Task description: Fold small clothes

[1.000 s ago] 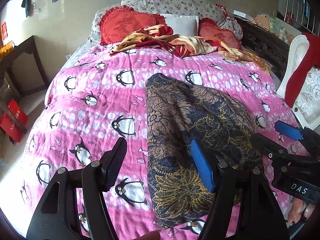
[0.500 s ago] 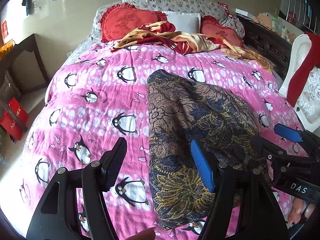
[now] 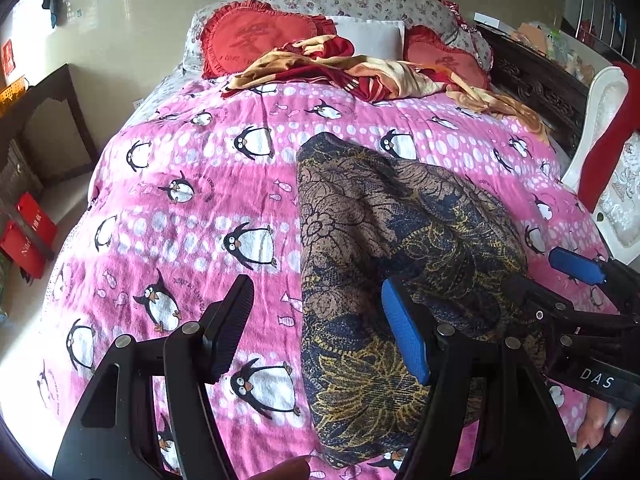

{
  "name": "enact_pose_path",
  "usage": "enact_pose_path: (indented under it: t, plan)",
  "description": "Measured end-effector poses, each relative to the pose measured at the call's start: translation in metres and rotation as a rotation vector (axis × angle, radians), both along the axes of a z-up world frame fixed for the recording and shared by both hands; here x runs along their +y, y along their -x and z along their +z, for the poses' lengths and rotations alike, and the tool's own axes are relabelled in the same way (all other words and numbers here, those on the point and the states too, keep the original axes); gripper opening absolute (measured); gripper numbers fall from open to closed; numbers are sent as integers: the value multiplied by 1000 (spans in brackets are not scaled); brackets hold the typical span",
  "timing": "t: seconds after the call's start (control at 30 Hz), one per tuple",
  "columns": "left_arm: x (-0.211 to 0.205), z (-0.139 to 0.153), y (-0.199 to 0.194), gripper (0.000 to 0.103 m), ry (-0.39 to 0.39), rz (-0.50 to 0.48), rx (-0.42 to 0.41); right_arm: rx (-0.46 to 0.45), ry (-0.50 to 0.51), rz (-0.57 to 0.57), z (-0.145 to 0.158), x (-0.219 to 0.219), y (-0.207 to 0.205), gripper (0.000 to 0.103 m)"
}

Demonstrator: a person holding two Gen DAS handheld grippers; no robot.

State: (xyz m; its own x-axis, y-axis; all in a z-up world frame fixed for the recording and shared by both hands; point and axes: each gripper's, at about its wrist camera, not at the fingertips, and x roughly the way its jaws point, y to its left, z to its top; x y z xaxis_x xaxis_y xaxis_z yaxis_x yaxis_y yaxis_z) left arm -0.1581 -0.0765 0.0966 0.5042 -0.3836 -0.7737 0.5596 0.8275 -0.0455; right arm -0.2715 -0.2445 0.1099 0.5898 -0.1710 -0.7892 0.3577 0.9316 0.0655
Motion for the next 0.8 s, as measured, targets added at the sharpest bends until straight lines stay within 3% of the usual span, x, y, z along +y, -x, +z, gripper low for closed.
enact_pose_path:
  t: [0.8]
  plan:
    - [-7,-9,-5,67,-19,-6,13,28,-19,-4,-11,-2,-9,77]
